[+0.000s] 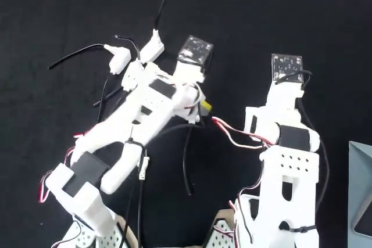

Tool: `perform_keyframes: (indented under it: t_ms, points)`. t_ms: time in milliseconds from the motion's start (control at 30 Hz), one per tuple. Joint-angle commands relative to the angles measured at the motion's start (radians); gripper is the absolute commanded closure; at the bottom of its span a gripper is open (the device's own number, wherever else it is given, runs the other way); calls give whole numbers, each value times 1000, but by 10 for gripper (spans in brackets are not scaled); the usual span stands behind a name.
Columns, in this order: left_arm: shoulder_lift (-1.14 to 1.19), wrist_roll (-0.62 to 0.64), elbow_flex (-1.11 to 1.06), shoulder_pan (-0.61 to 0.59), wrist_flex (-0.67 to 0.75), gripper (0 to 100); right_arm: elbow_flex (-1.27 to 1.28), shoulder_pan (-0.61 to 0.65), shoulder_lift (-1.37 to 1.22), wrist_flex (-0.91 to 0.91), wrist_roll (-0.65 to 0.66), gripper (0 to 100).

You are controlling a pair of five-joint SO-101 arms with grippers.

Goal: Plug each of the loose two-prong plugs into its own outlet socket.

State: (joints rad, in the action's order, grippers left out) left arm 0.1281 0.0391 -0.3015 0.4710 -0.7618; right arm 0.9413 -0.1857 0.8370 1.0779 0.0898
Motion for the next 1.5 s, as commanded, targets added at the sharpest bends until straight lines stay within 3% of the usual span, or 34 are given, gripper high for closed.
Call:
perform_keyframes:
  t_ms: [0,167,333,700,833,1067,1233,1467]
  points:
    - [-11,5,-1,70,14,707,-54,-11,18,-6,-9,986]
    - [5,5,-4,127,14,708,-53,-11,18,-6,-9,986]
    - [127,5,42,64,8,708,-53,-11,18,-6,-9,986]
    - [417,68,481,-12,-370,712,-48,9,18,-5,-9,986]
    - [468,58,553,-8,-416,790,-51,11,18,8,-9,986]
    - [468,58,555,-25,-411,844,-51,11,18,8,-9,986]
    - [440,57,555,-35,-417,964,-51,11,18,8,-9,986]
    - [224,-43,553,-47,-600,973,-51,11,18,8,-9,986]
